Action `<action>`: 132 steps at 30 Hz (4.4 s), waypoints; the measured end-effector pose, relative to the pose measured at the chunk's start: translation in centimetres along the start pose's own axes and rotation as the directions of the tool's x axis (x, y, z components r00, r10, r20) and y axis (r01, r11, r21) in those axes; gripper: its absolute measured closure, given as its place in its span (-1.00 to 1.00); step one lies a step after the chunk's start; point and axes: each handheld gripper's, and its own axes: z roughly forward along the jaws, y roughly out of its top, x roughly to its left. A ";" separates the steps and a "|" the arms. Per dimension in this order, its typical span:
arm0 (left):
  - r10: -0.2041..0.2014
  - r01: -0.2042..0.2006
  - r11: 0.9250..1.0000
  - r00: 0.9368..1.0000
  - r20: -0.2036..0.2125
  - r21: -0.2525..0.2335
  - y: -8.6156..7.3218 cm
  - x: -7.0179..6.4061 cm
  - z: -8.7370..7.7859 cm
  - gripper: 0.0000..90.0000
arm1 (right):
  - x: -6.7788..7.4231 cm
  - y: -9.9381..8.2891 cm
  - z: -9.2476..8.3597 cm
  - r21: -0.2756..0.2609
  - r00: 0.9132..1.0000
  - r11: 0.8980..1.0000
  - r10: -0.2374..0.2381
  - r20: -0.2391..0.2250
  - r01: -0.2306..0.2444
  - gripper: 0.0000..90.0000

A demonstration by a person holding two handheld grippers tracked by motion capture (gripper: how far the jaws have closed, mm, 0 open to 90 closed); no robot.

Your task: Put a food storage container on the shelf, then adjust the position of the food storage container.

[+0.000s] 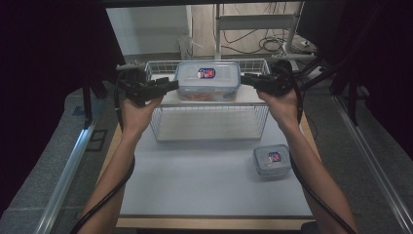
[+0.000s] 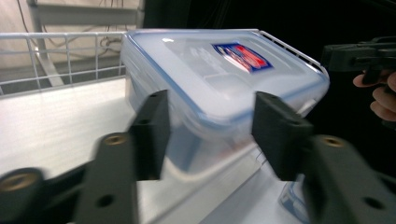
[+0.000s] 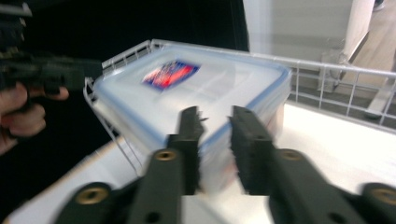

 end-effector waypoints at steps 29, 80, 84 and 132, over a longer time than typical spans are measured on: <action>0.062 -0.062 0.994 0.998 -0.004 0.087 -2.1 -1.1 2.1 0.94 | 1.1 -3.6 2.9 0.117 0.998 0.991 -0.062 -0.009 0.062 0.99; 0.283 -0.248 0.932 0.954 -0.103 0.266 -24.0 -8.3 -4.3 -0.99 | 7.6 -22.7 -3.9 0.255 0.968 0.940 -0.246 0.048 0.227 -0.87; 0.295 -0.254 0.925 0.948 -0.116 0.283 -24.5 -8.2 -4.1 -0.99 | 7.6 -23.3 -3.9 0.272 0.967 0.935 -0.251 0.049 0.229 -0.87; 0.320 -0.271 0.905 0.942 -0.104 0.329 -25.3 -8.0 -3.3 -0.98 | -1.0 -21.6 -9.0 0.270 0.931 0.962 -0.138 0.338 0.044 0.99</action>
